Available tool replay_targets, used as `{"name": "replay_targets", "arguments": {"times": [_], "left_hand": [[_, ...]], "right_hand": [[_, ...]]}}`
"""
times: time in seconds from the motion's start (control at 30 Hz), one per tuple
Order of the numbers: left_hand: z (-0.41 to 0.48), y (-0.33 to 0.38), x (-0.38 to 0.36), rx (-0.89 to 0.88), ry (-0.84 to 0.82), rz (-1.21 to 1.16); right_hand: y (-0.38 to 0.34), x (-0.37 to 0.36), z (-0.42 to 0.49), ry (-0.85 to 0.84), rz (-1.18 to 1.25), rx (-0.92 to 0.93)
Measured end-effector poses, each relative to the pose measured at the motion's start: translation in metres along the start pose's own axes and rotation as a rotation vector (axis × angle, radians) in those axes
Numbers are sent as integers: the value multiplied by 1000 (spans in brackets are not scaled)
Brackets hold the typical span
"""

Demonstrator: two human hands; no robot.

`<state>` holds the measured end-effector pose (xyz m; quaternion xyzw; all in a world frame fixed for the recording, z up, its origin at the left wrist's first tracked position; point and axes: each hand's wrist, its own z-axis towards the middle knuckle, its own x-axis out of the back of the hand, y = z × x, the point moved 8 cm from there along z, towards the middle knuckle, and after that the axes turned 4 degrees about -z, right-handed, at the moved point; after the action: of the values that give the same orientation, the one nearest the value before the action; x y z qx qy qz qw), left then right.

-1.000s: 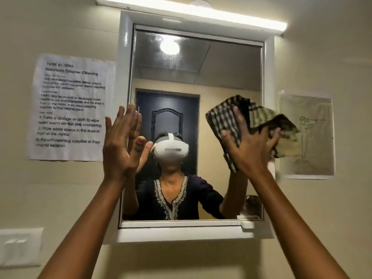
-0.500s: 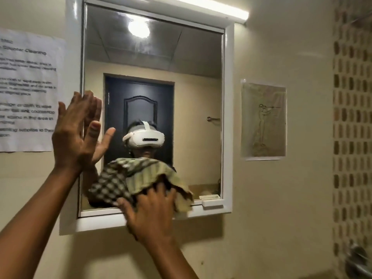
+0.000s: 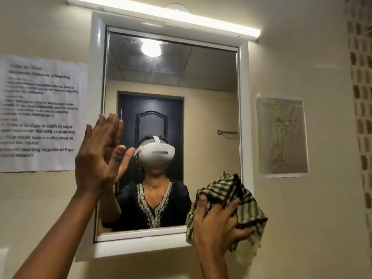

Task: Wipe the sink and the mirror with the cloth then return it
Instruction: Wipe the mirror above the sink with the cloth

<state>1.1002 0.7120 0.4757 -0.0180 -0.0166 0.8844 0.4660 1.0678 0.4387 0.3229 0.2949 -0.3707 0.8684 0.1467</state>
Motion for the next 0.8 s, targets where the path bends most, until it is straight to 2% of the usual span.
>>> {"name": "replay_targets", "arguments": {"times": [0.1, 0.2, 0.4, 0.53, 0.7, 0.8], "left_hand": [[0, 0, -1, -21, -2, 7], [-1, 0, -2, -43, -2, 16], [-2, 1, -2, -64, 6, 6], [-2, 1, -3, -59, 5, 17], [-1, 4, -7, -82, -21, 81], [-2, -3, -12, -73, -41, 130]], "right_hand": [[-17, 14, 16, 65, 62, 40], [-44, 45, 46, 202, 199, 84], [-112, 138, 129, 433, 200, 201], [-174, 207, 186, 512, 300, 333], [-233, 225, 175, 515, 285, 511], [-269, 213, 136, 552, 188, 700]]}}
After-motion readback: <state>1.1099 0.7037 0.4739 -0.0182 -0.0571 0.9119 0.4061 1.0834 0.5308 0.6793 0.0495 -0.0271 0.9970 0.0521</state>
